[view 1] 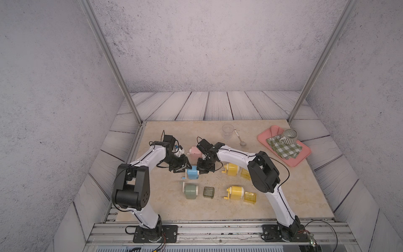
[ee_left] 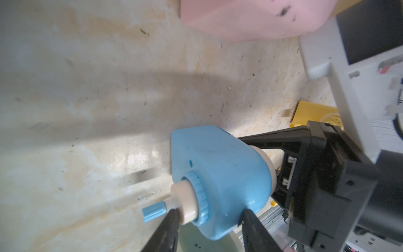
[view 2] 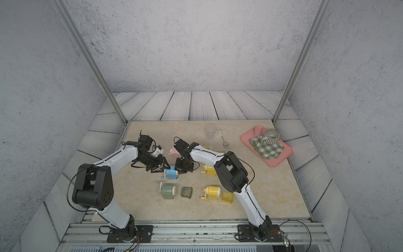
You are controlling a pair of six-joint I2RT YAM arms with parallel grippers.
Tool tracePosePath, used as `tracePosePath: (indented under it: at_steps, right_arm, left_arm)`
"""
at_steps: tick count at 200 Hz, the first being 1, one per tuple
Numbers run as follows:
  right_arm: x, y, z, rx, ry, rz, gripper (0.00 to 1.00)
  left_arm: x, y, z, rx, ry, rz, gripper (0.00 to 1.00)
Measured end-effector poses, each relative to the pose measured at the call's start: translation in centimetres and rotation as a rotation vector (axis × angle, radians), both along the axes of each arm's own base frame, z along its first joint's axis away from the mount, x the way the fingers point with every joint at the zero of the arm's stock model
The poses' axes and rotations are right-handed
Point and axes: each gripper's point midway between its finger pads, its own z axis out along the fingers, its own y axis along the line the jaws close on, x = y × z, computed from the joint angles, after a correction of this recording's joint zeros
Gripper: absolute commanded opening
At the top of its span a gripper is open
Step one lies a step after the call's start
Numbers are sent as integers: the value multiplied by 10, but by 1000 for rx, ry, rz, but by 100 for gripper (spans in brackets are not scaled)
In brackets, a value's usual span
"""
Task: Put the tray back into the pencil sharpener
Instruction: Close the container of the pencil sharpener, then pick up the container from the center of the board.
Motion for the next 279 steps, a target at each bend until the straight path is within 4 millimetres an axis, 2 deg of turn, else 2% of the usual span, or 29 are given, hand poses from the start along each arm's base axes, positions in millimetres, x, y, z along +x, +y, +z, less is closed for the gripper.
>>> tracePosePath:
  at_steps: [42,61,80,91,120,137,157,184,208,234,279]
  right_arm:
    - [-1,-1,-4,5,11,-8,0]
    - [1,-2,0,-4,-4,-7,0]
    - [6,-7,14,-27,-43,-3,5]
    - [9,-10,27,-40,-76,0,12]
    - [16,-22,60,-67,-160,4,19]
    - [16,-31,76,-93,-196,4,23]
    - [15,-43,88,-128,-220,4,26]
    - [8,-60,101,-165,-239,-4,30]
    - [-6,-78,105,-197,-241,-9,32]
    - [-27,-88,104,-220,-222,5,35]
    - [-55,-87,87,-259,-189,64,39]
  left_arm:
    - [0,0,0,-1,1,0,49]
    - [0,0,0,-1,1,0,50]
    - [0,0,0,0,2,0,51]
    - [-1,0,0,0,3,-1,55]
    - [-4,4,3,26,14,-1,64]
    - [-4,5,17,28,-15,2,67]
    - [3,5,49,15,-110,8,67]
    - [4,6,97,-4,-261,23,67]
    - [-6,12,116,6,-313,41,65]
    - [-22,21,114,46,-291,61,63]
    - [-59,37,97,113,-195,111,64]
